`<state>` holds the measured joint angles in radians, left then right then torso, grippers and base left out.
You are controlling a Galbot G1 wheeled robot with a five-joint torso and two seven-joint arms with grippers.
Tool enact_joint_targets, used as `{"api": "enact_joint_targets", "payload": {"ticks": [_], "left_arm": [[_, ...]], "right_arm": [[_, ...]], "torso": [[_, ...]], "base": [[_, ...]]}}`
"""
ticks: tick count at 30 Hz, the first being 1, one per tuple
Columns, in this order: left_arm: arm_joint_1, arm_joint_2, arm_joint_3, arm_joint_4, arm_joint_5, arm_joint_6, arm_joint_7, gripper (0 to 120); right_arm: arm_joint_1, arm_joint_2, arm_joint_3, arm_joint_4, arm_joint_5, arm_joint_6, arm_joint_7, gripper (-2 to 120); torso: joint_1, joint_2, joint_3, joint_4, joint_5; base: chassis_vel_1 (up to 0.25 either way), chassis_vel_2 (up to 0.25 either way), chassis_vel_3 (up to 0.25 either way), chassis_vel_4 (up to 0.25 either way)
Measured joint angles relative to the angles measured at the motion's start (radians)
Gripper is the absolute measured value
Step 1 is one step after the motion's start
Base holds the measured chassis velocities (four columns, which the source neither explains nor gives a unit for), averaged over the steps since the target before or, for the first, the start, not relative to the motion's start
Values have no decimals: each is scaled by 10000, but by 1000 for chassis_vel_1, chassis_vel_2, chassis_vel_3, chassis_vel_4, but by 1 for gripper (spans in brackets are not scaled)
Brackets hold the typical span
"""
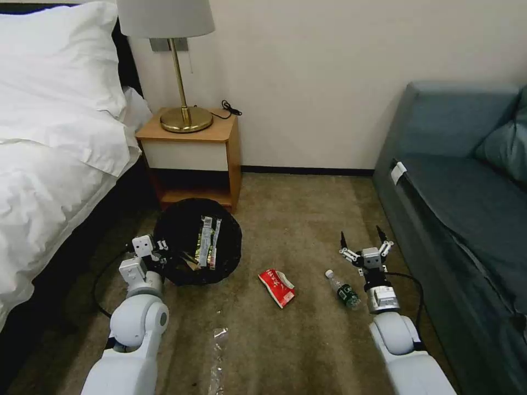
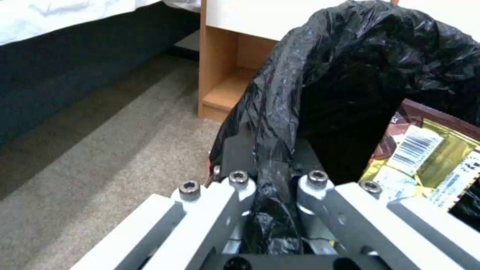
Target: Pick up the trash bin, then pick up the garbage on the floor and place it into the trash bin.
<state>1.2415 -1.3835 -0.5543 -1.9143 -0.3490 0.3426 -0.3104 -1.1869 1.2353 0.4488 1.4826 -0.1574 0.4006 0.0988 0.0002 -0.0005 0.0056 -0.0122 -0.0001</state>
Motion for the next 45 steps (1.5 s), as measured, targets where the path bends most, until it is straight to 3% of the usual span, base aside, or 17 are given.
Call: {"api": "enact_joint_targets", "payload": {"ticks": [1,2,4,9,11,21,31,45], "left_arm": [[-6,1,-2,0,0,1,-3,4],[-6,1,-2,0,0,1,-3,4],[8,-48,-17,95,40,-15,-4,4],[29,-174,-20,157,135,-51,9,4],[45,-246,16,181,198,-53,10,4],[-6,-302,68,201,281,-56,-10,4],[87,-542,156,164,534,-81,-34,4],[399,-601,-92,-74,639,-85,-55,4]], "right_arm": [[275,-571,-252,-261,190,-135,-31,100],[275,-571,-252,-261,190,-135,-31,100],[507,-1821,-978,-502,2090,-872,-890,100],[811,-2523,-1728,-1029,3347,-1432,-2059,100],[1002,-2740,-2070,-1438,4030,-1872,-2997,100],[1171,-2886,-2273,-2042,4585,-2557,-4441,100],[1399,-2979,-2139,-3256,3716,-2830,-5594,100],[2527,-2451,-2543,-5481,3182,-2573,-6195,100]], "torso": [[0,1,0,1,1],[0,1,0,1,1],[0,1,0,1,-5],[0,0,0,1,1],[0,0,0,2,2],[0,0,0,1,0],[0,0,0,0,-1],[0,0,0,2,-2]], "base": [[0,0,0,0],[0,0,0,0],[0,0,0,0],[0,0,0,0],[0,0,0,0],[0,0,0,0],[0,0,0,0],[0,0,0,0]]}}
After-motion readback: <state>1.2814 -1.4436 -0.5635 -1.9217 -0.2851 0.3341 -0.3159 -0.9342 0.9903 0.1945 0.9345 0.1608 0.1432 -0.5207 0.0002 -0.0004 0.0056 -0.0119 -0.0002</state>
